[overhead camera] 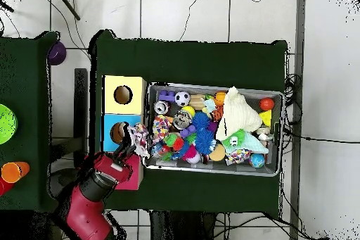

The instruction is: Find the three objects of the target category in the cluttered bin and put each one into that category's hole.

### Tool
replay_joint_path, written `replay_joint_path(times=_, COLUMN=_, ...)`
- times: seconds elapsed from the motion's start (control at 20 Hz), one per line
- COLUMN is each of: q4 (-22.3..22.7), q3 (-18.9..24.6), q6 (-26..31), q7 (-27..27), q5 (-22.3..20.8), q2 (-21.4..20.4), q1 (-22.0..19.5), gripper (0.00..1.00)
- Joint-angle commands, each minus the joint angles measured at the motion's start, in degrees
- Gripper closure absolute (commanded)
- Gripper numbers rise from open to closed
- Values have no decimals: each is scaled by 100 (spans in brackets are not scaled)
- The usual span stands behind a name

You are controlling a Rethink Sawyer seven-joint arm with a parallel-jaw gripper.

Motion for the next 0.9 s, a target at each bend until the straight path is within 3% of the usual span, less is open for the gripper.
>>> replay_joint_path(times=0.05, q4=-1043, q3=1633, q6=-946, q7=-1638, q5=167, q2=-257, q1=-406, gripper=100)
replay_joint_path(times=0.6, q4=-1202, q3=2261, q6=-1811, q7=-1640, q5=150, q2=-518, q1=-755, gripper=100)
replay_joint_path(times=0.75, q4=-1096, q3=2235, q6=-1795, q7=-1644, q5=-73, q2=-590, q1=-791, gripper=100)
replay_joint_path(times=0.9, q4=-871, q3=1939, q6=-1524, q7=-1527, q5=-589, q2=-607, q1=-744, gripper=100)
